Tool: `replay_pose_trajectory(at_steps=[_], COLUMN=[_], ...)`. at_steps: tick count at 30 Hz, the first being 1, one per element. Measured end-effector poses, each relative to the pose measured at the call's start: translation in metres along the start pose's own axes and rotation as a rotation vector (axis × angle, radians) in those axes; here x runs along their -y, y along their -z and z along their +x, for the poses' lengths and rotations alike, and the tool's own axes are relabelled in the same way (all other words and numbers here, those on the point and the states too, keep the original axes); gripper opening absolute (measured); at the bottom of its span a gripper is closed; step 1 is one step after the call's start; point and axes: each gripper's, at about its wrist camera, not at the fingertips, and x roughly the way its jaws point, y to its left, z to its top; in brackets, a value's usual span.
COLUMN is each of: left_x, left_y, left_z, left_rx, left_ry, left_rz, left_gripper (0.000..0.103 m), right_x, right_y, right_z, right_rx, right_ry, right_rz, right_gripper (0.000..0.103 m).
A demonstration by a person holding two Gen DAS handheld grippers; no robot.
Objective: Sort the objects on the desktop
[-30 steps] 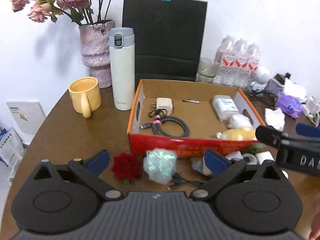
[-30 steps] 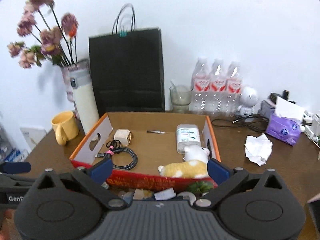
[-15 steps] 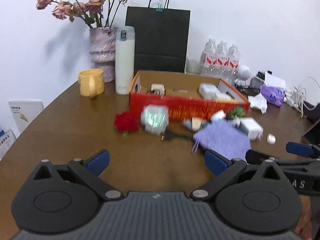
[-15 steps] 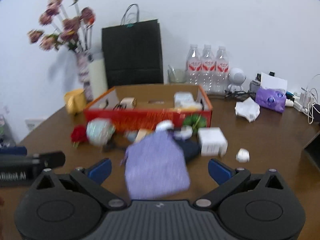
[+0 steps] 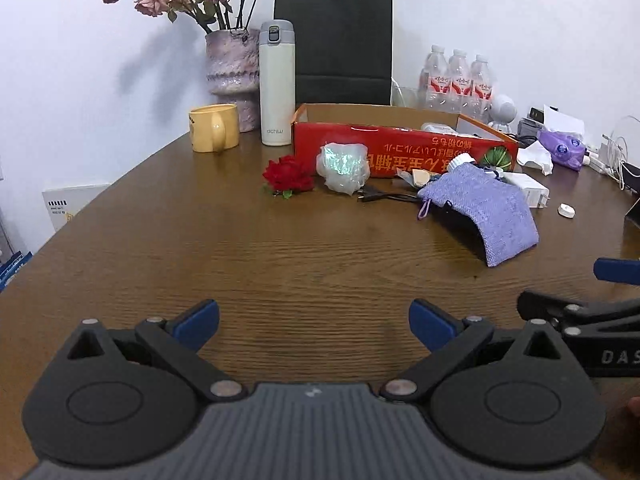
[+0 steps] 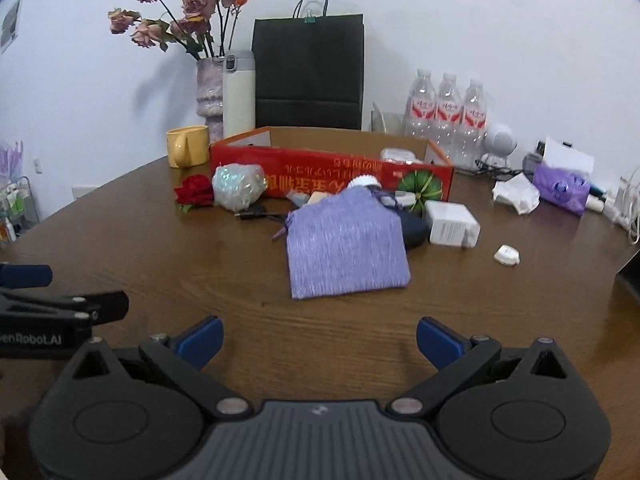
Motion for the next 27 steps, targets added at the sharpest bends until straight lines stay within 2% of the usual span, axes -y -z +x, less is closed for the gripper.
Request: replay_pose_trajectory(at_steps=[4, 7, 10, 16, 22, 27], left_x=[0.003, 0.004, -0.001, 0.002, -0.009, -0.024], left_y=[0.002, 0.002, 0.002, 0.002, -0.029, -0.067], left_z=[0.008, 0.011, 0.017, 0.018, 0.020, 0.049], left_rx=[-0.018, -0.026, -0.082, -0.085, -0.013, 0.016], left_ry=[-0.013, 0.007, 0.037, 0.025, 0.032, 0.026], left_rz=[0.005, 0.016, -0.014, -0.002, 0.008, 0.046], left_gripper=[0.103, 0.103, 0.103, 0.103, 0.103, 0.103], right_x=[0.010, 0.009, 0.005, 0.006, 0.002, -0.005], right_y=[0.007, 0.008, 0.009, 0.004, -0.029, -0.070], right_z=[0.003, 0.006, 0.008, 0.012, 0.013, 0.046], right_rx=[-0.019, -0.029, -0.037, -0.076, 0.010, 0.042], right_ry=[-0.026, -0.029, -0.025, -0.027, -0.037, -0.075], right_rz=[0.059, 0.045, 0.024, 0.029, 0.019, 0.046], right_gripper=[0.103, 0.103, 0.103, 0.103, 0.103, 0.102])
